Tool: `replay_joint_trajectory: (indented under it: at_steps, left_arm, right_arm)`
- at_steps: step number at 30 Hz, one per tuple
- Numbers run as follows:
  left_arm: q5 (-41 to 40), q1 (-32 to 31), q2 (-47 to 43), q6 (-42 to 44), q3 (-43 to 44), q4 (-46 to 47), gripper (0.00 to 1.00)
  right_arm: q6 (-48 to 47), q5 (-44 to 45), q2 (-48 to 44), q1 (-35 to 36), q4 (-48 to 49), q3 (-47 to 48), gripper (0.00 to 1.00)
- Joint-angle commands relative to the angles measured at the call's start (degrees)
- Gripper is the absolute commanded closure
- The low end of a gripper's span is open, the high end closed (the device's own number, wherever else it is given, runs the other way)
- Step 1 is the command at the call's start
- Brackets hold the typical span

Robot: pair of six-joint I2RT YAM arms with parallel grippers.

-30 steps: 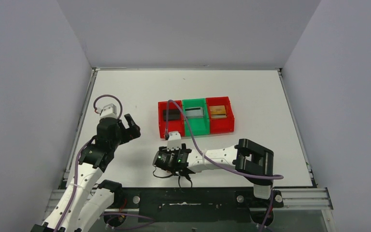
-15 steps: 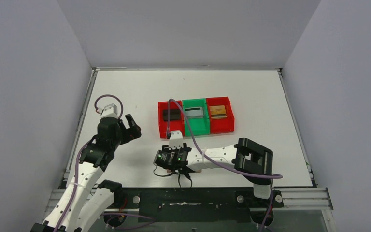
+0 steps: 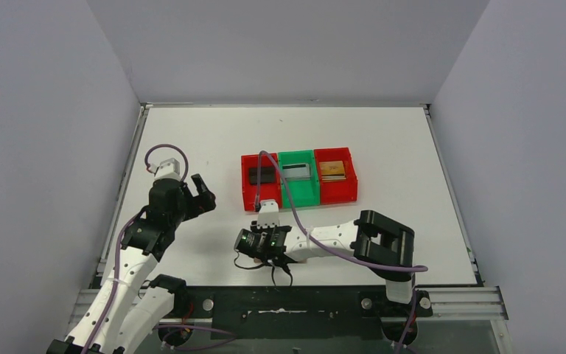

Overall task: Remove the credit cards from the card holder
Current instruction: Remove the credit card from the card holder.

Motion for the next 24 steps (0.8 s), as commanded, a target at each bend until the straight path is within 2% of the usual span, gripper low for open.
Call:
replay_joint_trajectory:
  at_steps: [1, 5, 10, 13, 16, 21, 24]
  left_arm:
    - [0.8, 0.3, -0.1, -0.2, 0.6, 2.4, 0.09]
    - [1.2, 0.3, 0.0, -0.1, 0.6, 2.5, 0.09]
    - [2.7, 0.2, 0.3, -0.1, 0.6, 2.7, 0.09]
    - [7.0, 0.2, 0.3, -0.3, 0.6, 3.4, 0.09]
    - [14.8, 0.2, -0.2, -3.8, -2.1, 6.1, 0.09]
    - [32.2, 0.1, 0.1, -13.4, -10.0, 20.2, 0.17]
    - [38.8, -0.1, 1.9, -16.4, -13.5, 26.2, 0.19]
  right_arm:
    - [-0.7, -0.5, -2.7, -0.6, 2.6, -2.3, 0.75]
    - [-2.0, -1.2, -4.5, -1.0, 4.5, -2.4, 0.79]
    - [-2.1, -1.3, -7.6, -1.5, 6.9, -4.1, 0.79]
    - [-1.9, -2.4, -10.2, -2.3, 10.1, -6.8, 0.79]
    - [-1.9, -4.7, -13.6, -3.3, 16.0, -11.9, 0.79]
    - [-0.6, -11.1, -17.9, -6.1, 29.2, -21.6, 0.8]
    - [-0.1, -12.0, -20.0, -6.8, 34.2, -25.8, 0.79]
